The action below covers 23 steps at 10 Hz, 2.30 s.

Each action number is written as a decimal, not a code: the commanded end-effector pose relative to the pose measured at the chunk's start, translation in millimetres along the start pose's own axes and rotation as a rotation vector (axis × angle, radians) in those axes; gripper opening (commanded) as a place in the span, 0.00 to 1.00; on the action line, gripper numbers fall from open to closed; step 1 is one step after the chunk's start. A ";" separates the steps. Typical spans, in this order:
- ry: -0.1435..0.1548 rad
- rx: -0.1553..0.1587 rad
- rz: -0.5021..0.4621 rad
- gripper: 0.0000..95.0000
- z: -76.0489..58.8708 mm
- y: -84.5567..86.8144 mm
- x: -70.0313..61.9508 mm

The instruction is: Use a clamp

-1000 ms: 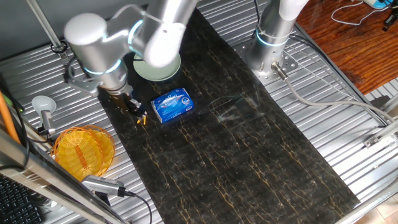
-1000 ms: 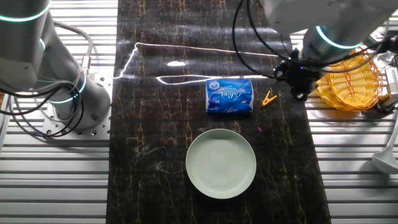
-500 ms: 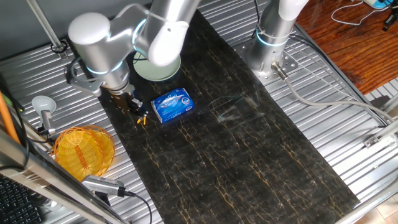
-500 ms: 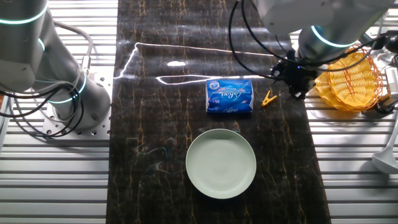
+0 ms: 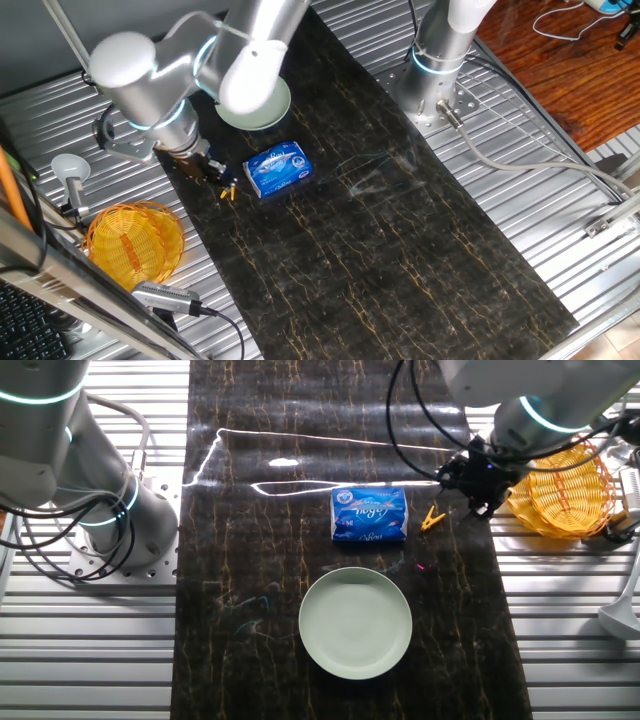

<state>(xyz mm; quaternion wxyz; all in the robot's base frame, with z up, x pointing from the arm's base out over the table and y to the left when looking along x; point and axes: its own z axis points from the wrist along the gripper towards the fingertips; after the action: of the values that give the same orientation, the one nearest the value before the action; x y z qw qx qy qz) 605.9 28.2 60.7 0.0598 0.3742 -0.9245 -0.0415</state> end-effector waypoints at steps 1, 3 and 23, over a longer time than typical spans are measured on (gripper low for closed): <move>-0.029 0.002 0.012 0.60 -0.4 1.8 2.3; -0.039 0.016 0.039 0.60 8.8 11.3 5.6; 0.085 0.082 -0.010 0.40 50.0 16.5 0.5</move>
<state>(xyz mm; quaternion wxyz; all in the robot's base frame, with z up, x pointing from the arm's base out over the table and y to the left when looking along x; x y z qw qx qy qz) 585.5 41.0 14.1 0.0830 0.3830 -0.9199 0.0123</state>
